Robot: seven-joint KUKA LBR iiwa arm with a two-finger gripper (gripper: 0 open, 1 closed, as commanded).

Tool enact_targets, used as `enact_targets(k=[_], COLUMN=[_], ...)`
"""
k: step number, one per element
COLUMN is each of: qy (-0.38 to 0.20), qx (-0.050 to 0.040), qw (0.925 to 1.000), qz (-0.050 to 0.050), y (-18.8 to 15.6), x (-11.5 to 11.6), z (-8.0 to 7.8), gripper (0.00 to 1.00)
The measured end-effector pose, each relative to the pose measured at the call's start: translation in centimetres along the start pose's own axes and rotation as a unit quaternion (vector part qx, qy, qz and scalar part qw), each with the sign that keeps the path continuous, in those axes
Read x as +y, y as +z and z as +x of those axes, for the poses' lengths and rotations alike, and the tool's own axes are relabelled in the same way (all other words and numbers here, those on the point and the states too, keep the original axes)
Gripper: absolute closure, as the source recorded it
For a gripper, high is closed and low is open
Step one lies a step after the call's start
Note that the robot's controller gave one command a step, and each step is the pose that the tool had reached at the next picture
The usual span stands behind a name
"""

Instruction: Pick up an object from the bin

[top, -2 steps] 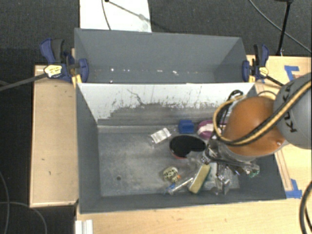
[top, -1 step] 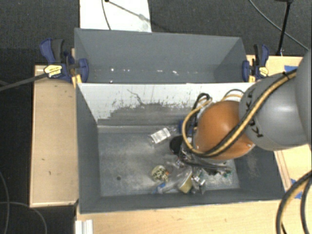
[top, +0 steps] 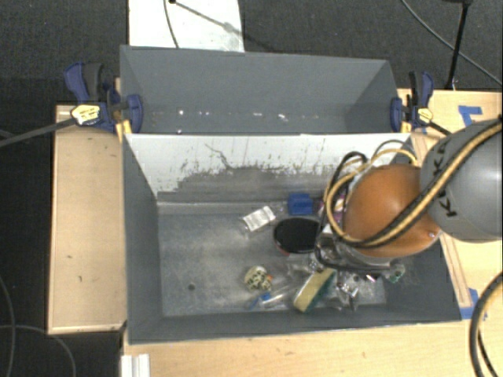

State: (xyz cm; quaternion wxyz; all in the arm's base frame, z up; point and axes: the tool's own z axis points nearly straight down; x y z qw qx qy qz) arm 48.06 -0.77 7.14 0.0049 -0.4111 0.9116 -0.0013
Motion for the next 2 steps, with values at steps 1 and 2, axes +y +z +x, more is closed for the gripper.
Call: enact_targets(k=[1,2], qy=[-0.001,0.000], qx=[0.0010,0.0005], qw=[1.0000,1.0000], qz=[-0.002,0.000], y=[0.1,-9.6], x=[0.2,0.0], z=[0.0,-0.2], gripper=[1.00,1.00])
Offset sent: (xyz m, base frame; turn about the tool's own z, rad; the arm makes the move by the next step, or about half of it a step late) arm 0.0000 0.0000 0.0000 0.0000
